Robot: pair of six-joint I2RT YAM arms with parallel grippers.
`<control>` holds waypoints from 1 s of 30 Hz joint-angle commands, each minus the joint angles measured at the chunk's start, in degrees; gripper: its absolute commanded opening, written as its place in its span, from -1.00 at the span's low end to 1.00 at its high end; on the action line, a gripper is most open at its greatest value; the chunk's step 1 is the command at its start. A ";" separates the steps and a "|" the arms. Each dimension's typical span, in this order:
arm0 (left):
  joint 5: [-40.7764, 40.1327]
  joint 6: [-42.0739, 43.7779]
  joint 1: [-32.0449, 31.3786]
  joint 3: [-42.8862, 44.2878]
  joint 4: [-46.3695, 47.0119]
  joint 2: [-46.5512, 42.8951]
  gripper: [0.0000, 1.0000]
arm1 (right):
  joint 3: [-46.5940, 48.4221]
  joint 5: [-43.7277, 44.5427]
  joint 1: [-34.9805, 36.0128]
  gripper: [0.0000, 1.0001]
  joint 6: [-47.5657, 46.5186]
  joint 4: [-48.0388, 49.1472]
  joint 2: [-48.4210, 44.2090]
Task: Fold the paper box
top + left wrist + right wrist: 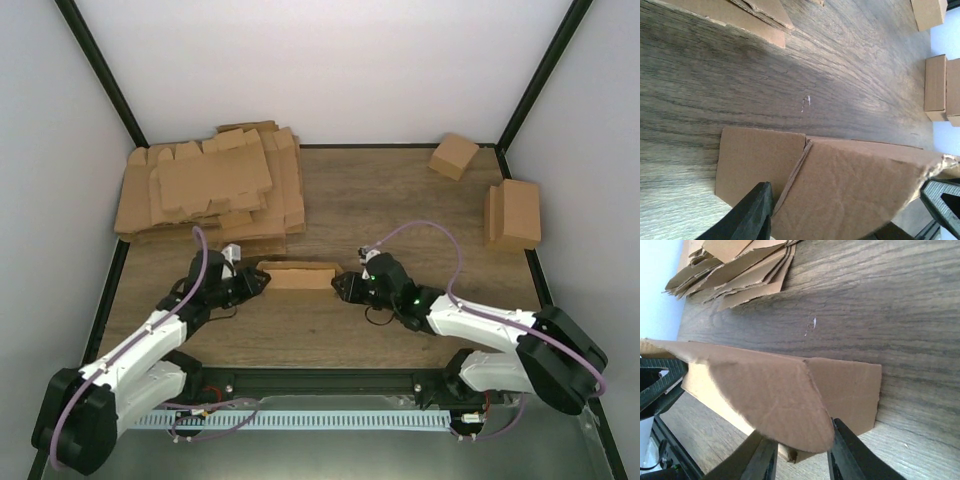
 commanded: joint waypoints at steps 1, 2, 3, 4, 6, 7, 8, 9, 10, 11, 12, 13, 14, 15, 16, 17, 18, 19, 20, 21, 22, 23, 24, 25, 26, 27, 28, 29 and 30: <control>1.77 0.20 0.01 -1.37 2.34 2.42 -0.31 | 3.30 1.98 -0.77 -0.47 -0.32 0.23 0.87; 2.20 0.12 -0.02 -1.46 2.74 3.00 -0.33 | 3.60 1.92 -1.02 -0.50 -0.60 -0.32 1.00; 2.63 0.00 -0.04 -1.55 3.21 3.55 -0.35 | 3.79 1.94 -1.16 -0.53 -0.92 -0.80 0.98; 3.03 -0.12 -0.11 -1.61 3.54 4.09 -0.36 | 3.87 1.91 -1.34 -0.56 -0.99 -1.06 0.93; 3.41 -0.32 -0.26 -1.70 4.06 4.91 -0.37 | 3.79 1.37 -1.76 -0.63 -1.27 -1.26 1.03; 3.47 -0.33 -0.34 -1.74 4.28 5.15 -0.37 | 3.75 0.96 -2.01 -0.66 -1.38 -1.32 1.13; 3.47 -0.41 -0.43 -1.87 4.56 5.37 -0.37 | 3.92 0.73 -2.32 -0.69 -1.42 -1.62 1.60; 3.48 -0.50 -0.55 -2.03 4.86 5.51 -0.37 | 4.08 0.28 -2.78 -0.74 -1.40 -2.28 2.26; 3.54 -0.60 -0.61 -2.13 5.21 5.75 -0.37 | 4.31 -0.34 -3.21 -0.79 -1.46 -2.64 2.89; 3.56 -0.81 -0.70 -2.30 5.54 5.95 -0.37 | 4.35 -1.12 -3.81 -0.81 -1.48 -2.87 3.56; 3.71 -1.01 -0.79 -2.47 6.03 6.29 -0.37 | 4.14 -1.95 -4.40 -0.82 -1.50 -2.72 4.07; 3.80 -1.21 -0.85 -2.60 6.52 6.56 -0.37 | 3.74 -2.77 -5.02 -0.82 -1.49 -2.40 4.41; 3.90 -1.31 -1.00 -2.70 6.88 6.89 -0.37 | 3.45 -3.30 -5.33 -0.82 -1.48 -2.03 4.56; 3.91 -1.42 -1.13 -2.78 7.16 7.21 -0.37 | 3.13 -3.70 -5.54 -0.82 -1.54 -1.77 4.52; 3.87 -1.44 -1.28 -2.80 7.42 7.49 -0.37 | 2.96 -3.94 -5.69 -0.82 -1.61 -1.71 4.51; 3.83 -1.47 -1.42 -2.92 7.77 7.66 -0.37 | 3.05 -4.07 -5.79 -0.82 -1.83 -1.92 4.49; 3.90 -1.50 -1.51 -2.97 8.08 7.83 -0.37 | 3.14 -4.08 -5.87 -0.82 -1.91 -2.17 4.61; 3.91 -1.63 -1.55 -3.05 8.30 8.07 -0.37 | 3.24 -4.06 -5.93 -0.82 -2.00 -2.49 4.76; 3.92 -1.68 -1.66 -3.11 8.56 8.25 -0.37 | 3.33 -4.10 -6.05 -0.82 -2.13 -2.87 4.93; 3.98 -1.75 -1.79 -3.07 8.94 8.49 -0.37 | 3.34 -4.04 -6.10 -0.82 -2.26 -3.12 4.86; 4.00 -1.90 -2.00 -3.07 9.30 8.77 -0.37 | 3.42 -3.77 -6.27 -0.82 -2.39 -3.58 4.72; 4.12 -2.18 -2.21 -2.99 9.72 9.10 -0.37 | 3.49 -3.49 -6.39 -0.82 -2.56 -4.30 4.38; 4.24 -2.36 -2.57 -2.84 10.16 9.43 -0.37 | 3.54 -3.11 -6.66 -0.82 -2.90 -4.79 3.86; 4.26 -2.46 -2.79 -2.56 10.48 9.77 -0.37 | 3.63 -2.83 -6.97 -0.81 -3.30 -5.51 3.13; 4.19 -2.54 -3.25 -2.16 10.58 10.13 -0.37 | 3.68 -2.56 -7.51 -0.81 -3.84 -6.06 2.59; 4.06 -2.47 -3.51 -1.45 10.59 10.48 -0.37 | 3.94 -2.38 -7.83 -0.81 -4.58 -6.61 2.06; 3.97 -2.32 -3.90 -0.91 10.44 10.77 -0.37 | 4.33 -2.12 -8.13 -0.80 -5.25 -7.32 1.70; 3.80 -2.16 -4.08 -0.42 10.18 11.03 -0.36 | 4.97 -1.59 -8.20 -0.78 -5.93 -8.41 1.50; 3.59 -1.90 -4.16 0.10 9.70 11.11 -0.35 | 5.50 -1.22 -8.22 -0.75 -6.65 -9.17 1.47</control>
